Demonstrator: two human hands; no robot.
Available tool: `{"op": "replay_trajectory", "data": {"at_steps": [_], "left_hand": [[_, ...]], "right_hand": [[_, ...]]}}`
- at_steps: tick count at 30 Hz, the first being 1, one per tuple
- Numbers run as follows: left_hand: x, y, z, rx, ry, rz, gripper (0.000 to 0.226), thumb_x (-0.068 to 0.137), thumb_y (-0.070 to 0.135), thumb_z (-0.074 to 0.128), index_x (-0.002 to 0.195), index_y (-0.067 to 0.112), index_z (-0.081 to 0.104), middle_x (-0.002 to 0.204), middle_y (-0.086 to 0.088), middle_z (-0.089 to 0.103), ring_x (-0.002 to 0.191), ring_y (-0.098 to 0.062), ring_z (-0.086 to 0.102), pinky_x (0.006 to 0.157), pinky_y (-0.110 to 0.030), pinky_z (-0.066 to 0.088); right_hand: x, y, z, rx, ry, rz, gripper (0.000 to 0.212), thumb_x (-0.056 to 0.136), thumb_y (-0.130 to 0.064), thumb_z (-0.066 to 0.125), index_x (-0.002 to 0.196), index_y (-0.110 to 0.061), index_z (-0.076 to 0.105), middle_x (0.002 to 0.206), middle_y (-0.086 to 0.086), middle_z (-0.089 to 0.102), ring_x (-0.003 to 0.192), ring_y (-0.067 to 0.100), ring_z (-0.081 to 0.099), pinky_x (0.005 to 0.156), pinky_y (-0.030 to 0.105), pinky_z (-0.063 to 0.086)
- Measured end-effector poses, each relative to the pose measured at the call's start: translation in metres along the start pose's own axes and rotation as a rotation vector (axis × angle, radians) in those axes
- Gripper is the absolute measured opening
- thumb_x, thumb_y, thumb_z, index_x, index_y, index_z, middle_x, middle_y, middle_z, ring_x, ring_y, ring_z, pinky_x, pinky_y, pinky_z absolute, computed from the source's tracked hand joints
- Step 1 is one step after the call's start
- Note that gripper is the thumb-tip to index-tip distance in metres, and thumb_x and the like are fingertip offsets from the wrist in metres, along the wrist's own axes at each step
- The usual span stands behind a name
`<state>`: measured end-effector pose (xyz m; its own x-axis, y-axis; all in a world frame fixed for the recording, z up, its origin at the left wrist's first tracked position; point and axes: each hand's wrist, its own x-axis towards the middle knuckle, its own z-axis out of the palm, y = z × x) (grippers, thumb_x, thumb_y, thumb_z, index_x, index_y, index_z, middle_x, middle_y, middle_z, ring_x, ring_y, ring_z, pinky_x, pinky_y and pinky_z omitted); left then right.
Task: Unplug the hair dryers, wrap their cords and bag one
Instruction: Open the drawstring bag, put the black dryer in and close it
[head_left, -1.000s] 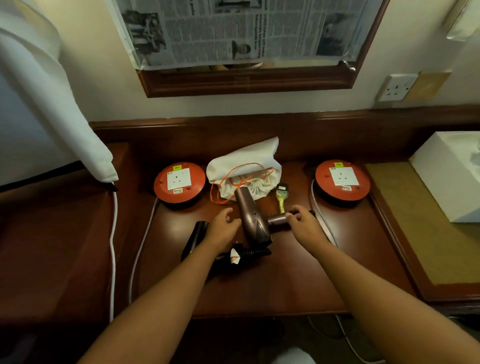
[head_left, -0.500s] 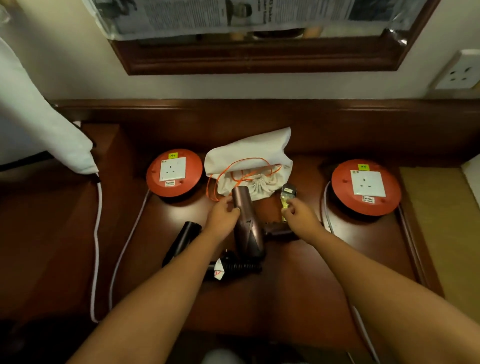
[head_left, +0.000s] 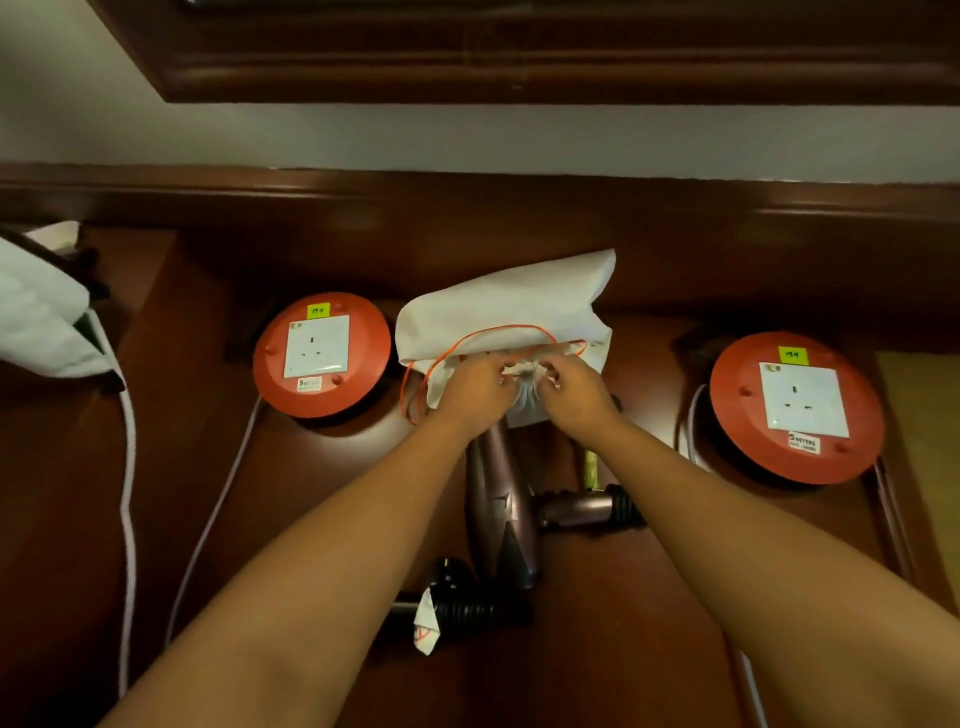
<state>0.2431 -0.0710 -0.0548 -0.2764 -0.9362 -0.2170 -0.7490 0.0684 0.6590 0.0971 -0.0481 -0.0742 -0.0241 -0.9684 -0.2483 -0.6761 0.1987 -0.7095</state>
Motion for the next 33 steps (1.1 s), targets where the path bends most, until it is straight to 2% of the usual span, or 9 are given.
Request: {"op": "replay_trajectory", "data": {"at_steps": [12,15,18,20,22,24,26,31,33], "left_hand": [[0.033,-0.021,0.017,0.283,-0.117,0.018,0.025,0.089,0.022,0.049,0.094,0.007,0.068,0.098,-0.015,0.071,0.093,-0.033,0.064,0.083,-0.036,0.047],[0.033,-0.023,0.018,0.340,-0.099,0.022,0.030,0.086,0.025,0.048,0.100,0.008,0.069,0.101,-0.014,0.070,0.094,-0.034,0.065,0.084,-0.040,0.050],[0.027,-0.021,0.015,0.378,-0.039,0.061,0.021,0.083,0.024,0.055,0.095,0.013,0.070,0.095,-0.012,0.071,0.090,-0.033,0.065,0.080,-0.040,0.052],[0.020,-0.015,0.009,0.408,0.010,0.102,0.020,0.082,0.027,0.056,0.088,0.016,0.071,0.090,-0.009,0.070,0.088,-0.030,0.063,0.078,-0.039,0.049],[0.009,-0.007,0.002,0.415,0.050,0.135,0.020,0.085,0.028,0.058,0.090,0.017,0.073,0.094,-0.011,0.066,0.094,-0.030,0.058,0.081,-0.040,0.045],[-0.005,0.003,-0.007,0.360,0.087,0.154,0.018,0.086,0.025,0.061,0.097,0.016,0.072,0.101,-0.013,0.061,0.102,-0.030,0.052,0.084,-0.040,0.044],[-0.021,0.013,-0.018,0.293,0.147,0.174,0.019,0.085,0.022,0.064,0.100,0.014,0.072,0.105,-0.012,0.058,0.105,-0.029,0.049,0.085,-0.039,0.042],[-0.058,0.046,-0.049,0.060,0.346,0.177,0.016,0.079,0.023,0.069,0.091,0.013,0.070,0.100,-0.006,0.062,0.103,-0.027,0.053,0.087,-0.031,0.038],[-0.070,0.066,-0.067,0.002,0.364,0.170,0.022,0.081,0.031,0.070,0.096,0.014,0.066,0.100,-0.002,0.064,0.103,-0.022,0.053,0.085,-0.028,0.035]], "right_hand": [[0.035,0.012,0.023,-0.202,-0.007,-0.014,0.023,0.089,-0.018,0.056,0.105,-0.006,0.067,0.108,0.017,0.066,0.098,0.034,0.060,0.083,0.038,0.047],[0.035,0.010,0.026,-0.224,-0.024,0.031,0.026,0.083,-0.020,0.058,0.106,-0.012,0.066,0.108,0.014,0.066,0.097,0.034,0.061,0.082,0.039,0.051],[0.028,0.000,0.016,-0.223,-0.057,0.042,0.004,0.084,-0.018,0.061,0.081,-0.016,0.063,0.091,0.009,0.067,0.084,0.032,0.060,0.066,0.030,0.044],[0.022,-0.003,0.007,-0.197,-0.072,0.045,0.035,0.086,-0.017,0.064,0.058,-0.025,0.045,0.068,-0.002,0.056,0.072,0.024,0.052,0.055,0.025,0.032],[0.015,-0.009,-0.006,-0.174,-0.091,0.056,0.037,0.086,-0.017,0.065,0.055,-0.026,0.047,0.061,-0.007,0.050,0.071,0.022,0.050,0.050,0.026,0.028],[0.006,-0.018,-0.022,-0.161,-0.092,0.057,0.012,0.083,-0.008,0.063,0.076,-0.016,0.067,0.080,0.002,0.064,0.083,0.025,0.057,0.060,0.024,0.034],[-0.007,-0.031,-0.040,-0.137,-0.045,0.007,0.018,0.082,-0.002,0.061,0.096,-0.008,0.070,0.097,0.010,0.065,0.094,0.026,0.058,0.069,0.021,0.035],[-0.049,-0.070,-0.077,-0.160,0.219,-0.219,0.016,0.083,-0.015,0.069,0.098,-0.014,0.072,0.124,0.002,0.055,0.125,0.022,0.038,0.101,0.033,0.030],[-0.063,-0.088,-0.092,-0.119,0.254,-0.320,0.017,0.086,-0.012,0.066,0.101,-0.009,0.071,0.126,0.004,0.056,0.126,0.019,0.040,0.104,0.027,0.028]]}}
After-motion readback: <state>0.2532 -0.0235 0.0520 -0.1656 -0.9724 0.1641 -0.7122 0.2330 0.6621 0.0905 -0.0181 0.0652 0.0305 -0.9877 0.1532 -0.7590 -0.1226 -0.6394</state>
